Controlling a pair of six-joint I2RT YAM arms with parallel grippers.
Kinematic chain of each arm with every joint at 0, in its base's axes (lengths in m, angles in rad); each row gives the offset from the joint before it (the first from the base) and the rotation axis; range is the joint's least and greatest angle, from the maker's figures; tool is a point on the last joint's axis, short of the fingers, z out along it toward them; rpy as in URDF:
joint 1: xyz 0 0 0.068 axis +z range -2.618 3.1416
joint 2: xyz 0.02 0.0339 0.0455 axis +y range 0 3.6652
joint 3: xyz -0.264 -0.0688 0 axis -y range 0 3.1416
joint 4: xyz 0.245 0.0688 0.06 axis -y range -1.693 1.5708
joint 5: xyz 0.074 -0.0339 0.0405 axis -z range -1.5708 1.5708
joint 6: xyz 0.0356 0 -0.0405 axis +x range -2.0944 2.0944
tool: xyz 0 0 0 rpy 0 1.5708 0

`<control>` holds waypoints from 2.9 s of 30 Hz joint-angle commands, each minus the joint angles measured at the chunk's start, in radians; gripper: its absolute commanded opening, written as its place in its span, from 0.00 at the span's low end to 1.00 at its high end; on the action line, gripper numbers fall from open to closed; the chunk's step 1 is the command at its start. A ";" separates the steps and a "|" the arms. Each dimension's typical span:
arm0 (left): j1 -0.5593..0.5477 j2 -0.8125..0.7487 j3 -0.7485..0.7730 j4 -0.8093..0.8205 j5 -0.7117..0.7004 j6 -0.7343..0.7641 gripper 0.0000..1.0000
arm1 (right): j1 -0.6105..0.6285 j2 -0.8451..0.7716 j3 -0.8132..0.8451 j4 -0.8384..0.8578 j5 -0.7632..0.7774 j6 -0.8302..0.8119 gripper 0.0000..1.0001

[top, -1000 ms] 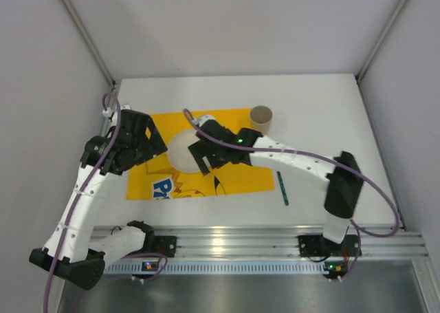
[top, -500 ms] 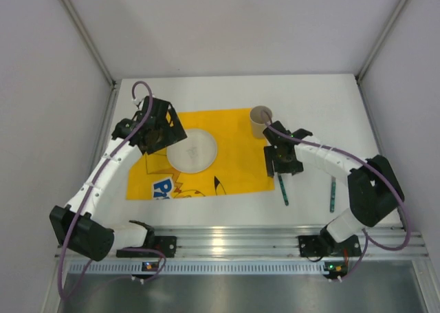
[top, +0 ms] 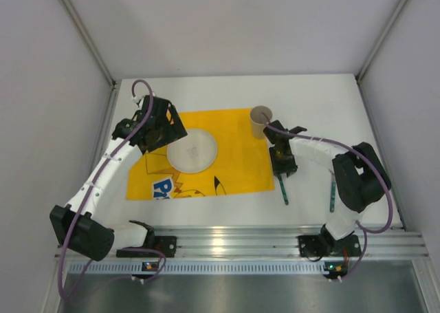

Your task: Set the dinner table for one person

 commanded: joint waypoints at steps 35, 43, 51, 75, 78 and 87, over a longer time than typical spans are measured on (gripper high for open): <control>-0.075 -0.125 -0.068 0.236 0.378 0.187 0.88 | 0.170 -0.246 0.595 -0.460 -0.022 0.113 0.00; -0.279 -0.059 0.067 0.357 0.424 0.133 0.89 | 0.171 -0.173 0.780 -0.453 -0.057 0.170 0.00; -0.440 0.076 0.131 0.418 0.395 0.138 0.88 | 0.171 -0.153 0.854 -0.453 -0.111 0.184 0.00; -0.506 0.196 0.163 0.477 0.343 0.077 0.00 | 0.140 -0.252 0.775 -0.318 -0.323 0.224 0.51; -0.506 0.187 0.215 0.305 0.156 0.119 0.00 | 0.129 -0.242 0.783 -0.338 -0.306 0.198 0.99; -0.400 0.128 0.200 -0.330 -0.497 0.117 0.00 | 0.037 -0.330 0.696 -0.356 -0.283 0.117 1.00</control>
